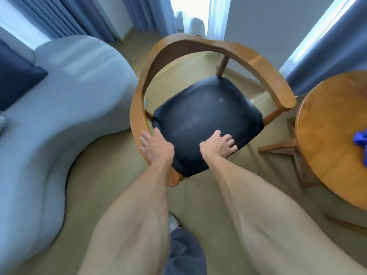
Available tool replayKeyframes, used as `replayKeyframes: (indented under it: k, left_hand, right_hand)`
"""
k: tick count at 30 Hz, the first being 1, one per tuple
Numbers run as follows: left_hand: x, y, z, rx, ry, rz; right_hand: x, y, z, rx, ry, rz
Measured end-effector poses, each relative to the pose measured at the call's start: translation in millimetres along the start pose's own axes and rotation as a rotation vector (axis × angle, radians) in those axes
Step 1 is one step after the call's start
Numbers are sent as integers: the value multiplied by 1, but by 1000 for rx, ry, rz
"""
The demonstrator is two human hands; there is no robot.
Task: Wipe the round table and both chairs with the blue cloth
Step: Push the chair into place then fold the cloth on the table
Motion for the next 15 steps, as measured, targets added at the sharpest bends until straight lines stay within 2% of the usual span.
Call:
replayKeyframes:
  k: [2,6,9,12,15]
  left_hand:
    - [10,7,-23,52,-60,-33]
    - [32,22,-62,51,-44,-94]
    - [51,31,-65,73,-82,-116]
    - [71,43,-51,100,-199,-59]
    - [86,53,-28,194,-388,-29]
  right_hand:
    - [-21,-21,-18,35,-35,-30]
    - [-57,-56,-52,92,-64,-181]
    - [-69,-70,-61,179,-186,-298]
    - [-69,-77,-65,318,-277,-399]
    - [-59,-85,-75,363,-333,-501]
Point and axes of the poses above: each hand's wrist, its own x-axis towards the middle knuckle, its own y-axis out of the back of the hand, z = x × y, the point moved 2 cm from there along x, towards the middle knuckle, and after that the axes turned 15 degrees about -z, right-handed, at the moved point
